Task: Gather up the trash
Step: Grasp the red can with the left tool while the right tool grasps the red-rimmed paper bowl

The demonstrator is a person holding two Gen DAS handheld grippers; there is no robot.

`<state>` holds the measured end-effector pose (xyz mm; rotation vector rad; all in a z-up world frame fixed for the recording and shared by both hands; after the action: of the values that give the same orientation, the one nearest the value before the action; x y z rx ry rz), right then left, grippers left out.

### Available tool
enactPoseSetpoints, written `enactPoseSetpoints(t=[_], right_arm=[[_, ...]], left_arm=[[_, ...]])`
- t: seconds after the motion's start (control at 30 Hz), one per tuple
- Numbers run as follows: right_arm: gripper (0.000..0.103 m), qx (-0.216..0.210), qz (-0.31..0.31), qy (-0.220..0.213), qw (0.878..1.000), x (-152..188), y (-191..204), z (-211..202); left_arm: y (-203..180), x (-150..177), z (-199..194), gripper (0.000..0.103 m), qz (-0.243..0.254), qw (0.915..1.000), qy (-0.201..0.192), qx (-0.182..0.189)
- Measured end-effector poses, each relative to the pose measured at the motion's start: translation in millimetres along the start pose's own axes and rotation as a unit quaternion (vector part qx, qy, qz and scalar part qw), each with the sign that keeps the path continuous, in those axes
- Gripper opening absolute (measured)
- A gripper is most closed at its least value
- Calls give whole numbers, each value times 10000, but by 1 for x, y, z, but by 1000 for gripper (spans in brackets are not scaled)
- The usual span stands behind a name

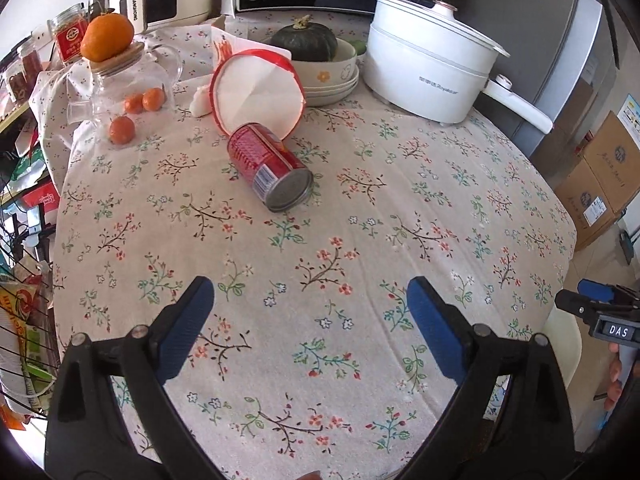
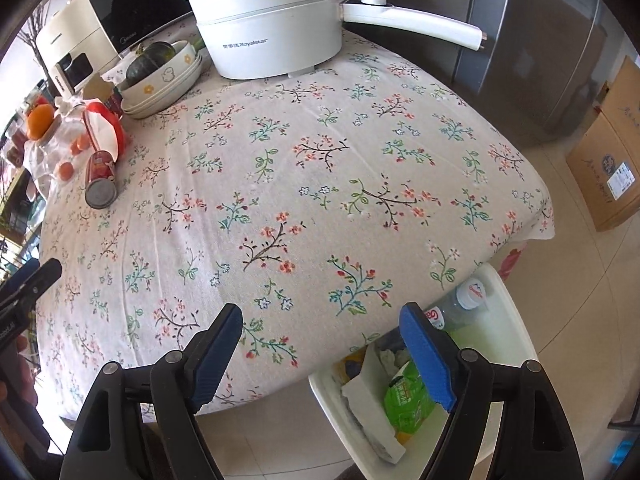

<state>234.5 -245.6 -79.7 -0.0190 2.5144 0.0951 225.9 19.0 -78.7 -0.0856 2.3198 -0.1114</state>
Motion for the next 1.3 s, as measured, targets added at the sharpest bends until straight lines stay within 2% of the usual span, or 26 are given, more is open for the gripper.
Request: enactPoseSetpoints(t=[0.1,0.2,0.37,0.53,0.67,0.77,0.83,1.03,1.17,1.3], right_arm=[[83,-25,-108,-8,9999,-10,14,10],[83,-49,-194,-41,9998,-20,26,18],[83,-168,-241,4,9996,-30,42,33],[83,-90,-424,58,9990,-31,45,45],[83,21,-527,89,9986,-30,39,51],[83,83,-538,141,9984,-29,31,55],[83,84,-524,154,9985,-29,28,55],[83,59,-476,114,9988,-29,30,50],[83,3,-491,41,9988,-32,47,46],[83,-240,-611,-63,9978,-35,75,42]], left_arm=[[22,-14,15,97,-367,9993,-28,-117],[34,-25,31,97,-483,9985,-121,-217],[40,-35,57,95,-722,9970,-232,-160],[34,-40,84,84,-760,9968,-225,-119],[31,-40,101,81,-797,9964,-205,-188],[32,-39,111,66,-903,9957,-134,-130],[33,-38,109,60,-955,9952,-152,-125],[36,-37,81,55,-794,9964,-270,-102],[51,-34,50,54,-768,9966,-280,-135],[72,-32,9,53,-861,9953,-386,-198]])
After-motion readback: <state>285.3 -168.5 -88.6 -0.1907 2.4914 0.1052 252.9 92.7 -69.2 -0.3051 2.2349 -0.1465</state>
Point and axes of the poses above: each gripper's, at about its wrist camera, not at the fingertips, and z roughly the way its jaws point, y to its left, x to its underside, the point moved 2 cm from there along z, roughly the way its jaws point, and after that the axes turned 13 degrees about -y, right-handed, at the moved point
